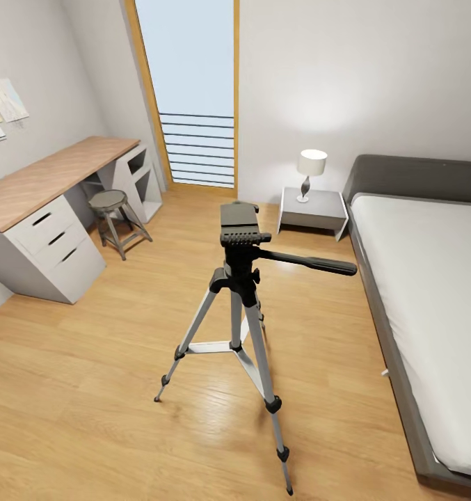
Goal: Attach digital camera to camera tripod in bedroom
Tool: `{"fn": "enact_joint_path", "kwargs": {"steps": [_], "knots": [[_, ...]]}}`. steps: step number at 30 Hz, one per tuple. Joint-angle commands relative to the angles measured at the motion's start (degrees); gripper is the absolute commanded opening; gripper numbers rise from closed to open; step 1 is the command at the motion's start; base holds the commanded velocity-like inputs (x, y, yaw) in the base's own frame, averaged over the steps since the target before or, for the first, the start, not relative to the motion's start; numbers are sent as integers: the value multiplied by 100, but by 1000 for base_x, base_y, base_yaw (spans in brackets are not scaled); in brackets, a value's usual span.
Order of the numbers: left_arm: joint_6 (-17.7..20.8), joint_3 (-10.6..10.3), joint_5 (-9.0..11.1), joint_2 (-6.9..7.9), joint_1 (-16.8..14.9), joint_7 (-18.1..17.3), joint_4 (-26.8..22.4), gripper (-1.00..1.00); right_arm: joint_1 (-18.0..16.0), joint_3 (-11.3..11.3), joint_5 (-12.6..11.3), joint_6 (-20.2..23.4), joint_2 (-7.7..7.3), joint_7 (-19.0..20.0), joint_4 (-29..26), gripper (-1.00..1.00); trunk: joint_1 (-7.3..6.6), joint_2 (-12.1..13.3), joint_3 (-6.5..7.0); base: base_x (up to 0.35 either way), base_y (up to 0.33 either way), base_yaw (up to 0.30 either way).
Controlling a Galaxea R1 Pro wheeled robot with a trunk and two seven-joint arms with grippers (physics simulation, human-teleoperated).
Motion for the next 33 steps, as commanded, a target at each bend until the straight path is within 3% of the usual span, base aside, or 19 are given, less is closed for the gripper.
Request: {"fn": "enact_joint_path", "kwargs": {"steps": [1,33], "knots": [[-5,-14,49,2,-3,-22,5,-100,-7,40,21,-34,-3,6,15,100,3,-9,-8,0,0,0],[-8,-14,49,10,-3,-10,5,-100,-7,40,22,-34,19,6,18,100,3,-9,-8,0,0,0]]}}
